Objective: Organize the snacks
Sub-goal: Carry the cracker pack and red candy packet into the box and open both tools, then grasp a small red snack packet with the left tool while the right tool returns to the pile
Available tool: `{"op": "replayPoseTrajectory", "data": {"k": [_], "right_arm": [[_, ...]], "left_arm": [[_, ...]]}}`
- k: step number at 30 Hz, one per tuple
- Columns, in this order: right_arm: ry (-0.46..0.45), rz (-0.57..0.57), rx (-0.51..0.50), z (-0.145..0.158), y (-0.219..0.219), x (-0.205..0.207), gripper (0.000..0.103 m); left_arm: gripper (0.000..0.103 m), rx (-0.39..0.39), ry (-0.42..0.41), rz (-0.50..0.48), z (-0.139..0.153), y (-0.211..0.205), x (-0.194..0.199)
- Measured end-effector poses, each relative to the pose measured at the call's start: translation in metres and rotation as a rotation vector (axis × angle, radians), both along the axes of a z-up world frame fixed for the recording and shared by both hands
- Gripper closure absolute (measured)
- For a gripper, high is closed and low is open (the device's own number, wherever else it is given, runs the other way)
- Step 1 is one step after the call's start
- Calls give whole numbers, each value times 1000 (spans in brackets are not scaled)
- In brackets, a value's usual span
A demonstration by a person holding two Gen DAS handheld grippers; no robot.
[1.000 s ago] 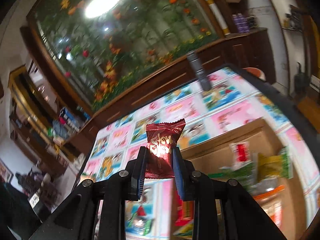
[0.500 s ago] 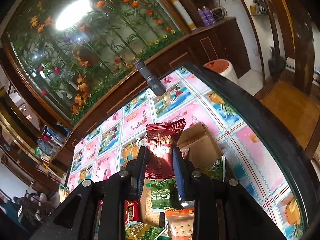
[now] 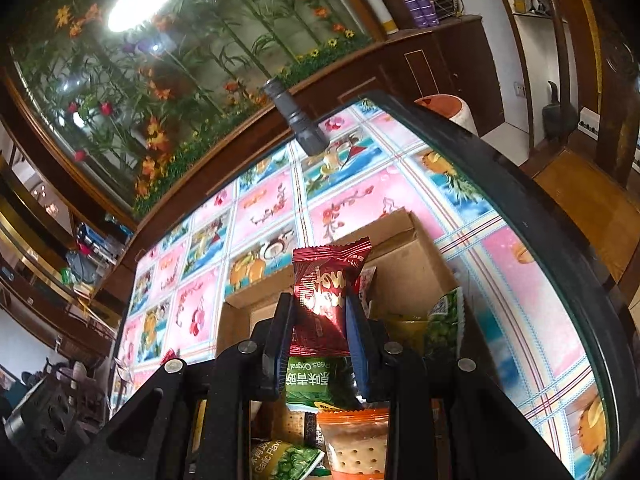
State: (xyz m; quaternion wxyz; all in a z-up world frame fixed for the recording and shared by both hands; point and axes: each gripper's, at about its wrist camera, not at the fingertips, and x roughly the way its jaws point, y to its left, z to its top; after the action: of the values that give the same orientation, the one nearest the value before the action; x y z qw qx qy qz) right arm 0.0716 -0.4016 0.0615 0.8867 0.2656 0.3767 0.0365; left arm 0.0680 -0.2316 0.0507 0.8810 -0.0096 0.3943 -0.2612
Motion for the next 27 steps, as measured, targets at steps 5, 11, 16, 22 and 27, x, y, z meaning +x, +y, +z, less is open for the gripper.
{"op": "replayPoseTrajectory", "data": {"k": [5,11,16,22,27], "right_arm": [[18,1,-36,-3,6,2,74],[8,-9,-53,0,7,0,73],[-12,-25,-47,4,5,-2,70],[-76,-13,-37,15,8,-9,70],[-116,40,-55,21,24,-12,69]], "left_arm": [[58,-12,11,6,-6,-3,5],[55,-27,8,-3,-4,1,2],[45,-46,-15,-23,3,3,-4],[45,-65,-45,-19,17,17,-14],[45,-57,-46,35,20,42,-11]]}}
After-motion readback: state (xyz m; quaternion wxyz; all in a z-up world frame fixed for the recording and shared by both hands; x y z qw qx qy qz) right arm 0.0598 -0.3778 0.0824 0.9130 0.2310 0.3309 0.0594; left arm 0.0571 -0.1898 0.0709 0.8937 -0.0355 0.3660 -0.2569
